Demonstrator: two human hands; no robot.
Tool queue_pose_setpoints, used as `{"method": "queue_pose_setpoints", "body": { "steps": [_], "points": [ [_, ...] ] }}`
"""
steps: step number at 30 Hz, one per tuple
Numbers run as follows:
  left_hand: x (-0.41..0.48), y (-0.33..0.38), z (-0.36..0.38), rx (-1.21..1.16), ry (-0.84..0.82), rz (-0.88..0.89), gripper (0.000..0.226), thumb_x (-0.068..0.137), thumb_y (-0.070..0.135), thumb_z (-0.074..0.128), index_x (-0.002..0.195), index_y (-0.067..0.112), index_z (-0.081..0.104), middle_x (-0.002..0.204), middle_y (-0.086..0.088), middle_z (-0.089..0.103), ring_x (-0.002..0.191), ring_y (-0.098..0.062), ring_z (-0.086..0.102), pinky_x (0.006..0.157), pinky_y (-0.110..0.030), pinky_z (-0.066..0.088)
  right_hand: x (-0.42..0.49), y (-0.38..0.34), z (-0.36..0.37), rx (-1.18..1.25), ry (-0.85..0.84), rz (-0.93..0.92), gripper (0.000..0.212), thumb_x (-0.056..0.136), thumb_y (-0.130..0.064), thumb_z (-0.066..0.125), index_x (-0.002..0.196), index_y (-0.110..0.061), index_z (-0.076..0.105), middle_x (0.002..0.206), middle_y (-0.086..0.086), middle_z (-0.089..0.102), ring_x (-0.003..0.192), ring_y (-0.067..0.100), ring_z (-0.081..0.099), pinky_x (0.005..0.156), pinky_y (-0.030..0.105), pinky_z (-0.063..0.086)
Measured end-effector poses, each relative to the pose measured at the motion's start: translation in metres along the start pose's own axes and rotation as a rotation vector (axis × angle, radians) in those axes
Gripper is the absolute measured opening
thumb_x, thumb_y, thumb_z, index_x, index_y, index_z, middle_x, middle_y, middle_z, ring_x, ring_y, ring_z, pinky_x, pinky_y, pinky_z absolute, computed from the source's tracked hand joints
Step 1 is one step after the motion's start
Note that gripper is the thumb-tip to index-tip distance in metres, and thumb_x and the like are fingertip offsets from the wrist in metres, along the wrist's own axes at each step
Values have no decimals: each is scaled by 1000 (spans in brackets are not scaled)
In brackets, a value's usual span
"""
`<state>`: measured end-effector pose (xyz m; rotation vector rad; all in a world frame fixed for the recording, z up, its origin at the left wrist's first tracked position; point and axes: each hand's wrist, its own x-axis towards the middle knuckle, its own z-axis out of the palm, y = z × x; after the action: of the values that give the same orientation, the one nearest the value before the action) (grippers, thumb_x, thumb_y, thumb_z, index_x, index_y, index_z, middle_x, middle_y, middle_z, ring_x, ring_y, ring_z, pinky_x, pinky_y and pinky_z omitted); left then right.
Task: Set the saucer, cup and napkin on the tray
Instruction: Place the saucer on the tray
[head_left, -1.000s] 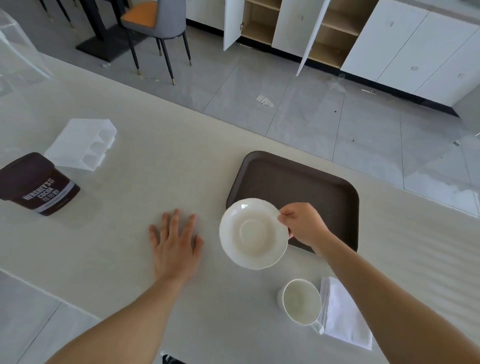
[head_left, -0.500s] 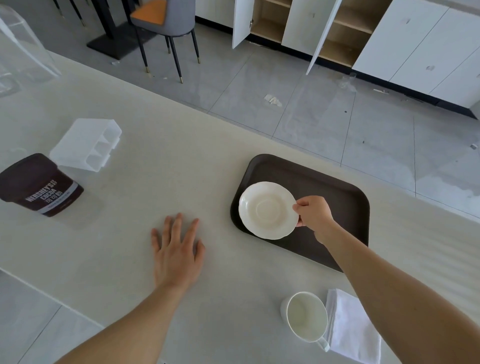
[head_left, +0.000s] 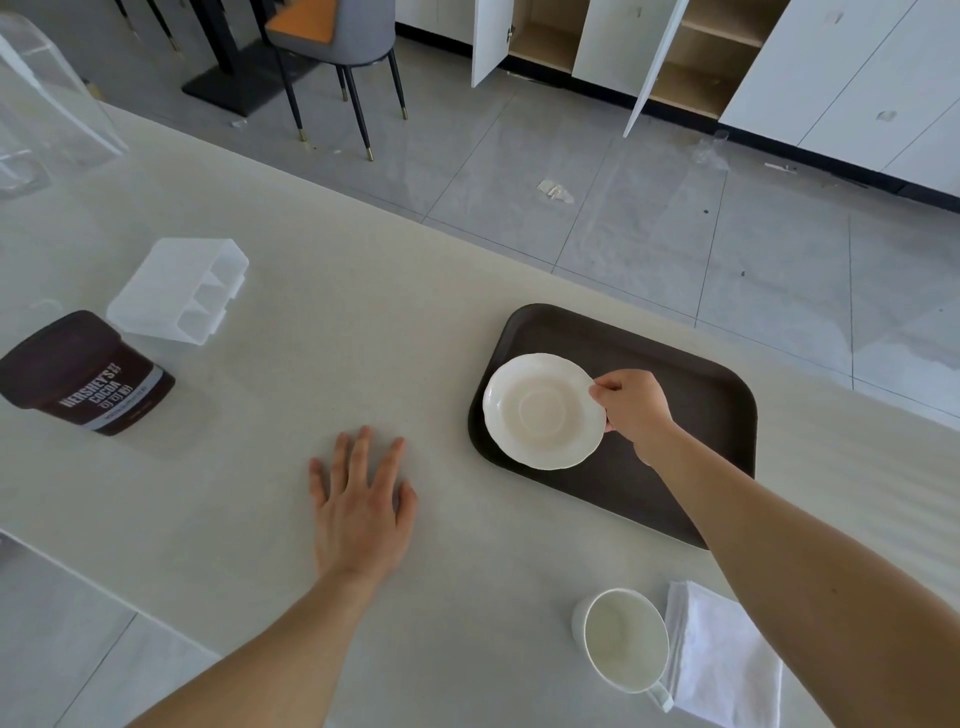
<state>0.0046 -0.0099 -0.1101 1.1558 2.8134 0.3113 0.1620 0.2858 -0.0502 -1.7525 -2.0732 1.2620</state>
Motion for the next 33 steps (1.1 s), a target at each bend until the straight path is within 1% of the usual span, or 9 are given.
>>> {"method": "queue_pose_setpoints", "body": {
  "steps": [3,7,18,22,24,26,29,31,33],
  "points": [
    [1,-1,0,3,-1,1,54,91,38,38,143,29,46,156,-12,36,148,-32,23,120,-57,12,4,-1,3,1,16,-9,28,93,-15,58,71,-29,69,80,1,72,70,24,69,71,40,60],
    [1,0,0,-10,-2,-5,54,90,38,37,143,30,46,156,-12,36,148,-32,23,120,-57,11,8,0,5,25,24,3,17,93,-18,61,89,-21,77,82,-2,71,77,24,68,73,41,61],
    [2,-2,2,9,0,3,54,90,39,36,143,30,45,156,-12,36,148,-33,23,119,-58,12,8,7,5,85,15,-2,12,92,-22,63,88,-27,73,88,-5,72,77,20,69,75,41,61],
    [1,-2,2,9,-4,0,55,90,39,35,144,30,44,156,-11,35,148,-32,22,120,-58,12,-7,13,-2,52,78,-20,19,92,-22,65,111,-20,69,97,-3,71,75,15,70,66,26,57],
    [1,-2,2,12,-8,-1,55,90,40,34,144,30,43,157,-12,35,148,-32,22,120,-57,11,-25,21,-11,37,129,-42,22,93,-23,65,114,-20,68,97,-2,70,75,13,69,63,21,54],
    [1,-2,1,9,-14,-3,56,91,40,33,145,30,42,157,-12,34,149,-32,21,120,-57,9,-53,34,-24,52,138,-54,19,94,-24,64,112,-21,69,94,-3,71,73,12,69,65,22,54],
    [1,-2,1,-1,-6,-1,56,90,39,33,145,29,43,156,-13,34,148,-33,21,120,-57,9,-110,59,-43,108,87,-59,11,91,-20,65,99,-24,72,81,-8,73,67,10,71,72,33,58],
    [1,-4,1,-1,-1,1,56,90,40,32,144,29,44,156,-14,35,148,-33,21,120,-57,9,-150,75,-53,82,50,-76,14,89,-17,66,88,-29,73,74,-12,73,66,8,70,69,29,54],
    [1,-5,3,3,1,-1,56,90,40,32,144,30,44,156,-13,35,148,-33,21,120,-57,9,-188,88,-62,-3,9,-90,19,87,-21,68,81,-39,71,77,-23,71,70,1,68,66,22,48]
  ]
}}
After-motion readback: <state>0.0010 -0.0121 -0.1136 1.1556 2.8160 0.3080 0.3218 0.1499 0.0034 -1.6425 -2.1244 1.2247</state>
